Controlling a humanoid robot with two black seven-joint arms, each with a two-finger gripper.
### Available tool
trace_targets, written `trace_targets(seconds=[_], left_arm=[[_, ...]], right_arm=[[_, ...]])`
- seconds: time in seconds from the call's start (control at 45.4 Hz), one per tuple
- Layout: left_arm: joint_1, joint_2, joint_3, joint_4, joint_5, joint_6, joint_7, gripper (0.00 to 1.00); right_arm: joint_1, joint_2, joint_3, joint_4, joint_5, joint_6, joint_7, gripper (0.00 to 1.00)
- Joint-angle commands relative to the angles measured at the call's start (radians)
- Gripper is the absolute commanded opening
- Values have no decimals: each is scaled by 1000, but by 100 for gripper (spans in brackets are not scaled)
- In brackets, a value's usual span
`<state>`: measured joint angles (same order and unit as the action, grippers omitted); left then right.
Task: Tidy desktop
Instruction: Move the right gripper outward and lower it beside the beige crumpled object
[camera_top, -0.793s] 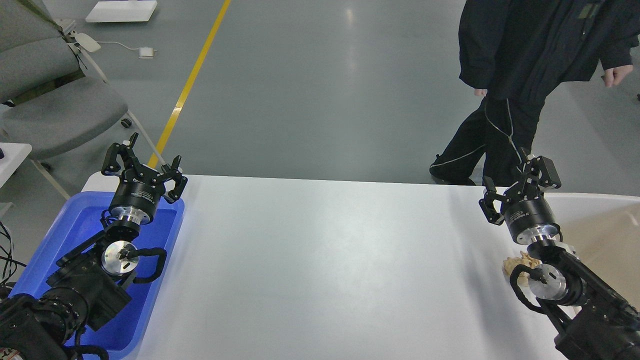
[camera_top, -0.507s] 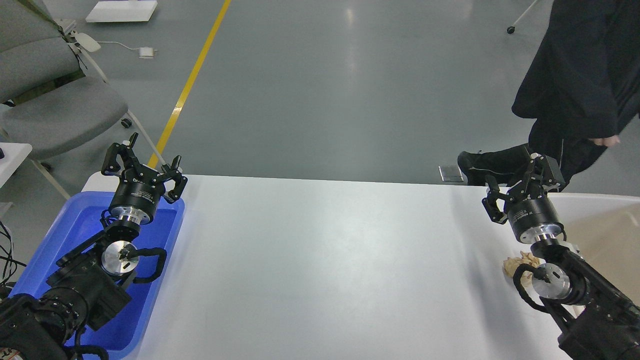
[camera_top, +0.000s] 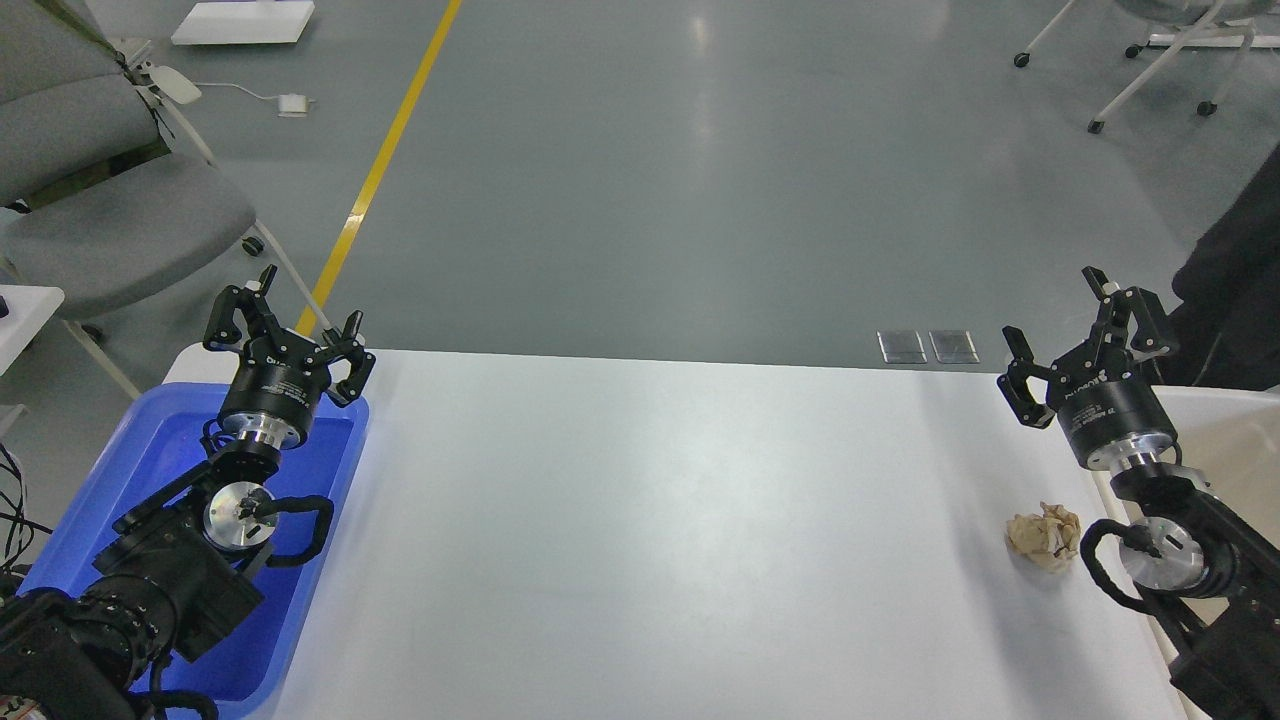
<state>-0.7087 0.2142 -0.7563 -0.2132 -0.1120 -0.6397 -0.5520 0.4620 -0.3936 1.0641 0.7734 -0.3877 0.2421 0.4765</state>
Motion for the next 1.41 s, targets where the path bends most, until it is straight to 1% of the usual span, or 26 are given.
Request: trace_targets(seconds=[0.0,0.044,0.088,0.11,0.132,0.242,0.419,0.507,0.595,0.749,0.947,1.035,1.101,1.233,1.388], left_arm=[[0,1,0,0,0,0,1,100],[0,1,0,0,0,0,0,100],[0,1,0,0,0,0,0,100],[0,1,0,0,0,0,0,100],[0,1,0,0,0,0,0,100],[0,1,0,0,0,0,0,100],[0,1,0,0,0,0,0,100],[0,1,0,0,0,0,0,100],[0,1,0,0,0,0,0,100],[0,1,0,0,0,0,1,100],[0,1,0,0,0,0,0,100],[0,1,0,0,0,0,1,100],[0,1,0,0,0,0,0,100],[0,1,0,0,0,0,0,100],[0,1,0,0,0,0,0,100]], right_arm=[[23,-51,-23,15,21,13,-126,100],[24,-62,-23,36,53,9,-232,100],[26,-76,-21,55,72,9,-315,100],[29,-83,-21,66,72,11,-343,100],[32,-94,-24,79,72,14,-355,100],[59,-162,-91,129,64,26,-369,100],[179,-300,-372,176,50,74,-368,100],[246,-340,-496,176,-37,86,-366,100],[297,-376,-591,178,-176,88,-365,100],[317,-407,-633,176,-394,85,-365,100],[296,-410,-645,178,-641,66,-361,100],[282,-401,-702,178,-712,13,-363,100],[287,-399,-774,170,-737,-64,-365,100],[302,-398,-972,168,-743,-202,-363,100],[308,-395,-1113,168,-744,-311,-360,100]])
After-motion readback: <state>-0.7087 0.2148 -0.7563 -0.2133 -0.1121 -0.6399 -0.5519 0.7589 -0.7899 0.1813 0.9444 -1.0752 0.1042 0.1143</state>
